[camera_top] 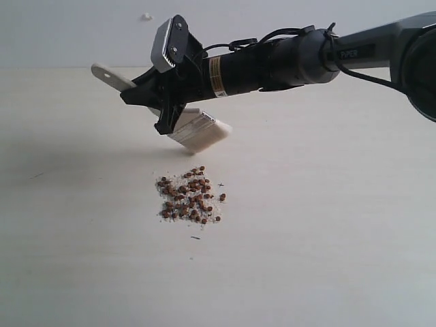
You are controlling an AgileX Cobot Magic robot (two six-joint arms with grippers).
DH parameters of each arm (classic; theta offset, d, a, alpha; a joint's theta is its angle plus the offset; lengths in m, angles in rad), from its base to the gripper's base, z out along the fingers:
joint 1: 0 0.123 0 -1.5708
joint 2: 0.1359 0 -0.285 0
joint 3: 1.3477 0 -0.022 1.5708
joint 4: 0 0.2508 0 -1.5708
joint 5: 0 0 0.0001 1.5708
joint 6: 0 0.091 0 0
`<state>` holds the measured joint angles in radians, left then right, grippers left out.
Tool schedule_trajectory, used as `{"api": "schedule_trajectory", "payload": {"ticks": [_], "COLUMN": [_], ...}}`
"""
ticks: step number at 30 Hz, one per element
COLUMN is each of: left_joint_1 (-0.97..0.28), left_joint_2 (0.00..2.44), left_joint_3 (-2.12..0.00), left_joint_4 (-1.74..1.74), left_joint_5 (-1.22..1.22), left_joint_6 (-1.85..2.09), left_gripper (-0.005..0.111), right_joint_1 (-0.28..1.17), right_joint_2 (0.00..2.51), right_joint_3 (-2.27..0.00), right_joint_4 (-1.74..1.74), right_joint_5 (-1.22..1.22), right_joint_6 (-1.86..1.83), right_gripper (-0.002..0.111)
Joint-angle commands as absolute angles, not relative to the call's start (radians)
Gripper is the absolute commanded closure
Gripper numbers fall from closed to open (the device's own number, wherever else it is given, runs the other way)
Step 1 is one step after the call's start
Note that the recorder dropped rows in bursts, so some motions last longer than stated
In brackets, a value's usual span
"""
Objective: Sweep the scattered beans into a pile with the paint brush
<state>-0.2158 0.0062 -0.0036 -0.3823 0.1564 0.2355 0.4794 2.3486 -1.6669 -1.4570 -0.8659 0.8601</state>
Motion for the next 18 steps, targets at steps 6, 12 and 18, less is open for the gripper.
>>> {"api": "schedule_trajectory", "payload": {"ticks": [6,12,18], "left_joint_1": [-0.222,-0.222,-0.222], "left_joint_2": [0.0,0.0,0.0], "left_joint_3": [0.0,0.0,0.0], "left_joint_4": [-0.378,-0.378,-0.378], "left_joint_5": [0.155,0.155,0.155], "left_joint_6": [0.232,0.232,0.232], "left_gripper": [0.107,0.107,0.107], "right_joint_1": [0.475,0.475,0.477], "right_joint_2": [2.34,2.34,2.312], "right_joint_3": [-1.671,-1.671,-1.671], "right_joint_4": [-1.555,-1.599,-1.601], "right_joint_5": [-0.844,-0.89,-0.865], "right_joint_6": [1.002,1.108,1.188], "right_gripper": [0.108,0.108,0.108]}}
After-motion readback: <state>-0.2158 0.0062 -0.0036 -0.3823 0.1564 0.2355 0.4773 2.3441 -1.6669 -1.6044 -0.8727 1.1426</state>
